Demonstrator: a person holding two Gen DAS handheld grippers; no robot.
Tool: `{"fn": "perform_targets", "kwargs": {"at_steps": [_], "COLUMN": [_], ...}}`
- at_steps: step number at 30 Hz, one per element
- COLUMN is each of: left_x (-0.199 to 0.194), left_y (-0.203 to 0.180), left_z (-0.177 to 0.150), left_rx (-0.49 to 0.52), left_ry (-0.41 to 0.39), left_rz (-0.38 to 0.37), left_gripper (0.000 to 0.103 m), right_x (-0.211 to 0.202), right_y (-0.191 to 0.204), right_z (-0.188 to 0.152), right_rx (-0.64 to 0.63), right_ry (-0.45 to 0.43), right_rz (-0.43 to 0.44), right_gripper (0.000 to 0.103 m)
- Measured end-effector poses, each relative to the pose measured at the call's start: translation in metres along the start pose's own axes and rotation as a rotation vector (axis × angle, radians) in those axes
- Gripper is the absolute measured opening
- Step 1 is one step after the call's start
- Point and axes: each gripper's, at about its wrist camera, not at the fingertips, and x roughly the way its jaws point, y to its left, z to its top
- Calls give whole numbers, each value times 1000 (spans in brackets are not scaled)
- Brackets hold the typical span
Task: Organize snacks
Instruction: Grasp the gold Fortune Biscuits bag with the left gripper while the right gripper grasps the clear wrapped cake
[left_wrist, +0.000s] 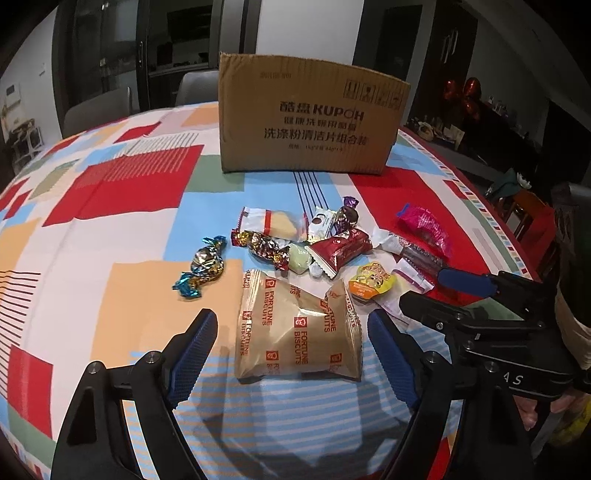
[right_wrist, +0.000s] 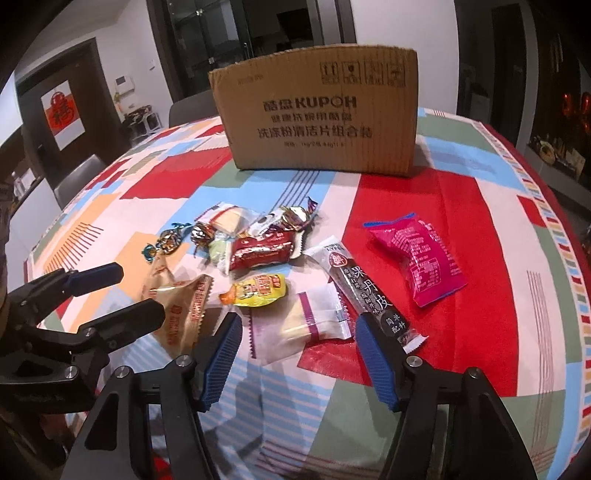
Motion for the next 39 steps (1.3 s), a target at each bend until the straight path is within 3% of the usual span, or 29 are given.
{"fn": "perform_targets", "kwargs": {"at_steps": [6,11,18,22,24,26,28,34,36,37,38,39], "left_x": [13,21,22,19,17,15,13,1,-3,-5,-6,-8], "left_y": [2,7,9,8,7,7,6,-1,-1,0,0,1], "left_z": [1,0,-1,-2,-2,-3,-4,-6,-6,-6,-5,-5], "left_rx": [-20,-55,-67,-66,-63,-66,-69,-39,-36,-39,-41,-42], "left_ry": [31,62,72,70,68,69,65,38,27,24,22,20], "left_rz": [-20,-46,-63,-73,-73,-75,-75,-64,-62,-61,-62,-63], "left_gripper": [82,73,63,54,52,50,50,50,50,50,49,49], "right_x": [9,12,14,8,5,1,-1,-2,-6,-8,-9,-11], "right_y": [-5,-3,10,17,18,17,14,11,13,15,16,18], "right_z": [0,2,0,-2,-3,-3,-2,-10,-10,-11,-11,-11], "right_rx": [19,2,-72,-107,-107,-102,-87,-48,-48,-45,-44,-46], "right_ry": [14,4,1,-26,-32,-46,-34,-14,-32,-35,-39,-51], "right_rz": [-2,-12,-66,-89,-94,-109,-87,-65,-77,-65,-41,-33], "right_gripper": [64,64,50,35,33,15,6,5,9,30,59,67]}}
